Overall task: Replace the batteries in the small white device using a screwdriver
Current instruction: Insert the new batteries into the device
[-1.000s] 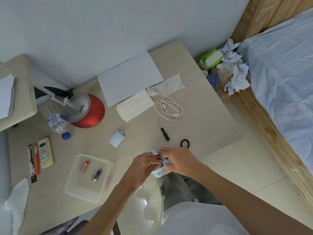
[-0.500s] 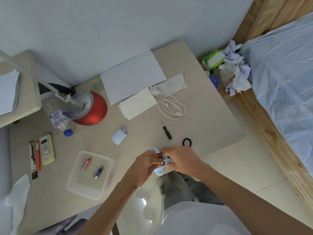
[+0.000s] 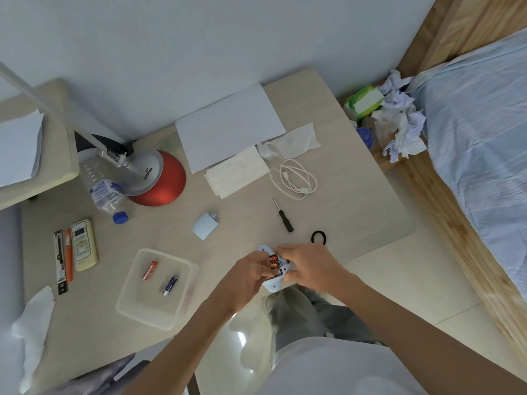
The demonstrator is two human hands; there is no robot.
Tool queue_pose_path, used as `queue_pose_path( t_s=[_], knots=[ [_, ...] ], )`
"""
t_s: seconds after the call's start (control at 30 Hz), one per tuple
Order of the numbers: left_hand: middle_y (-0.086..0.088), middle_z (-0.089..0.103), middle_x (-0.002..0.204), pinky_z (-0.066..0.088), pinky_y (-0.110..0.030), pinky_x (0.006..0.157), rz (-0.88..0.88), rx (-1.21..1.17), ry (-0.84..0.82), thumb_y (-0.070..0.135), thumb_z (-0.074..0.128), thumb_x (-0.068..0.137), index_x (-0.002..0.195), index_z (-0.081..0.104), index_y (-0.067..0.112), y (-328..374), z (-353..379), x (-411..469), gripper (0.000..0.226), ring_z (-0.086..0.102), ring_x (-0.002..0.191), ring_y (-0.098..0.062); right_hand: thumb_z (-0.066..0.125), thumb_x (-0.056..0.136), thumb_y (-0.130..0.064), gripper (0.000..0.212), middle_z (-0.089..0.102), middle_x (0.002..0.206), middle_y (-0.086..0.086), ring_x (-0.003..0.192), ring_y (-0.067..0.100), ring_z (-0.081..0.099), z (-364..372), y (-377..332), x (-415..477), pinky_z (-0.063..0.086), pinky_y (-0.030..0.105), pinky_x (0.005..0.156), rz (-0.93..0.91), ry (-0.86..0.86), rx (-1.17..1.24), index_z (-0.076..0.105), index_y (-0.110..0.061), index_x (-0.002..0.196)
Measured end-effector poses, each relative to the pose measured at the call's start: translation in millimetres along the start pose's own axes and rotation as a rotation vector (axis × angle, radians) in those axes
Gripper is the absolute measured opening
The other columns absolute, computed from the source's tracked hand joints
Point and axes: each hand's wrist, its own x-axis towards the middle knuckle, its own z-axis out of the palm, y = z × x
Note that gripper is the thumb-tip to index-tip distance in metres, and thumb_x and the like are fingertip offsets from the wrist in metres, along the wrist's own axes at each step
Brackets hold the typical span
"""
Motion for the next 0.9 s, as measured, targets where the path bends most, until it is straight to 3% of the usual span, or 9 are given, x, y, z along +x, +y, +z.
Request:
queue_pose_path(
  t_s=[0.1,0.37,0.53,0.7,0.77,0.9],
  knots=[
    [-0.001,0.069,0.103,0.032,0.005,0.079,0.005,0.016,0.015,0.012,0.079,0.093,0.113,0.083,0.016,-3.7,2.9,-4.4,0.02,0.066,0.092,-0.013,0.069,0.088,-0.048,0.044,0.073,0.111,-0.013,0.09,0.009,0.067,0.4,-1.6,1.1,0.052,0.02,0.079,0.012,-0.012,0.006,0.064,-0.032,0.129],
    [0.007,0.071,0.106,0.049,-0.014,0.076,-0.085,-0.096,0.164,0.014,0.075,0.097,0.114,0.083,0.02,0.1,7.5,-5.5,0.02,0.064,0.09,-0.006,0.069,0.088,-0.042,0.035,0.069,0.1,-0.011,0.082,0.009,0.063,-2.7,-7.8,2.9,0.044,0.019,0.071,0.015,-0.029,-0.03,0.063,-0.031,0.12],
    [0.012,0.073,0.098,0.054,-0.015,0.076,-0.275,-0.276,0.422,0.008,0.085,0.086,0.106,0.084,0.016,9.6,-1.7,-10.5,0.022,0.07,0.087,-0.007,0.069,0.089,-0.043,0.039,0.068,0.103,-0.011,0.087,0.008,0.064,-4.6,-7.9,4.7,0.049,0.023,0.075,0.013,-0.047,-0.044,0.062,-0.03,0.126],
    [0.008,0.074,0.099,0.058,-0.018,0.075,-0.344,-0.151,0.67,0.015,0.09,0.083,0.11,0.082,0.014,-12.9,-30.2,-20.7,0.028,0.07,0.08,-0.007,0.067,0.093,-0.042,0.049,0.071,0.12,-0.008,0.1,0.012,0.068,-6.4,-9.3,5.0,0.059,0.032,0.088,0.013,-0.065,-0.03,0.057,-0.029,0.139],
    [0.002,0.074,0.107,0.059,-0.026,0.082,-0.382,-0.03,0.712,0.015,0.089,0.084,0.117,0.079,0.011,-34.4,-39.9,-21.2,0.034,0.069,0.085,-0.01,0.067,0.093,-0.043,0.054,0.07,0.123,-0.009,0.104,0.012,0.068,-6.1,-10.4,5.3,0.059,0.032,0.091,0.027,-0.066,-0.014,0.054,-0.03,0.144],
    [-0.01,0.066,0.133,0.054,-0.041,0.103,-0.489,0.126,0.652,0.013,0.088,0.085,0.138,0.066,0.01,-83.7,-54.0,-8.8,0.057,0.064,0.12,-0.029,0.067,0.092,-0.046,0.055,0.071,0.119,-0.011,0.101,0.01,0.068,-3.1,-9.3,6.4,0.06,0.03,0.089,0.036,-0.053,-0.015,0.052,-0.035,0.144]
  ],
)
